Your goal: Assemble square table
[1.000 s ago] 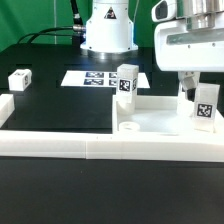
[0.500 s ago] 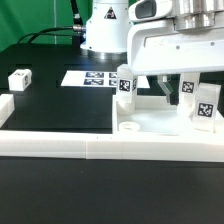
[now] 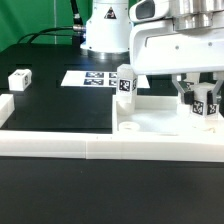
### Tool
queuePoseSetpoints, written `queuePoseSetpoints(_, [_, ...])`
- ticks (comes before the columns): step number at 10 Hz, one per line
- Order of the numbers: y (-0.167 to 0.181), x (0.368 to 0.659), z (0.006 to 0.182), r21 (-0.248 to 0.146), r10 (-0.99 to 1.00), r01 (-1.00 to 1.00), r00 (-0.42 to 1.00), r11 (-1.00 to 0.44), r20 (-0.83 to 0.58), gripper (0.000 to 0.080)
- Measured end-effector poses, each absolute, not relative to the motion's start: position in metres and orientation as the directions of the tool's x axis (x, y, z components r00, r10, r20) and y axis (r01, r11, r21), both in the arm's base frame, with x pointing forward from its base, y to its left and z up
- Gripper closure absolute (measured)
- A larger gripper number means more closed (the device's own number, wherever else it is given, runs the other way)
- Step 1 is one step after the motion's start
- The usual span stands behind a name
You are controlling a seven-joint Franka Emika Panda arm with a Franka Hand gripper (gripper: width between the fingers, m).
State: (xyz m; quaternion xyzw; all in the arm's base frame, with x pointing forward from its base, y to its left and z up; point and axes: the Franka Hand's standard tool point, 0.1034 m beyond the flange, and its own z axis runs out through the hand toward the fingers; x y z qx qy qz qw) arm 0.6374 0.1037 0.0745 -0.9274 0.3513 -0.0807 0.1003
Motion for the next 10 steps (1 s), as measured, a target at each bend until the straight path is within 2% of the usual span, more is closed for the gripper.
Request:
queuePoseSetpoints(1, [0.106,0.638,0.075,-0.25,-0.735,-0.703,0.676,-0.666,0.053,0.0696])
queuePoseSetpoints(2, [0.114,0.639,0.078,-0.254,-0.844,-0.816,0.537,-0.519,0.001,0.0777])
queuePoseSetpoints(4, [0.116,0.644,0.08,-0.252,-0.937,-0.913,0.345,-0.32,-0.058,0.0793])
queuePoseSetpoints(5, [0.117,0.645,0.081,-0.251,-0.951,-0.928,0.302,-0.276,-0.07,0.0797])
queuePoseSetpoints(7, [0.117,0.645,0.081,-0.251,-0.948,-0.925,0.31,-0.285,-0.067,0.0797])
queuePoseSetpoints(8, [0.114,0.646,0.081,-0.258,-0.925,-0.899,0.378,-0.355,-0.045,0.0705])
queuePoseSetpoints(9, [0.099,0.649,0.082,-0.272,-0.855,-0.823,0.519,-0.499,-0.001,0.0571])
queuePoseSetpoints(10, [0.09,0.652,0.084,-0.275,-0.761,-0.725,0.647,-0.632,0.043,0.0571])
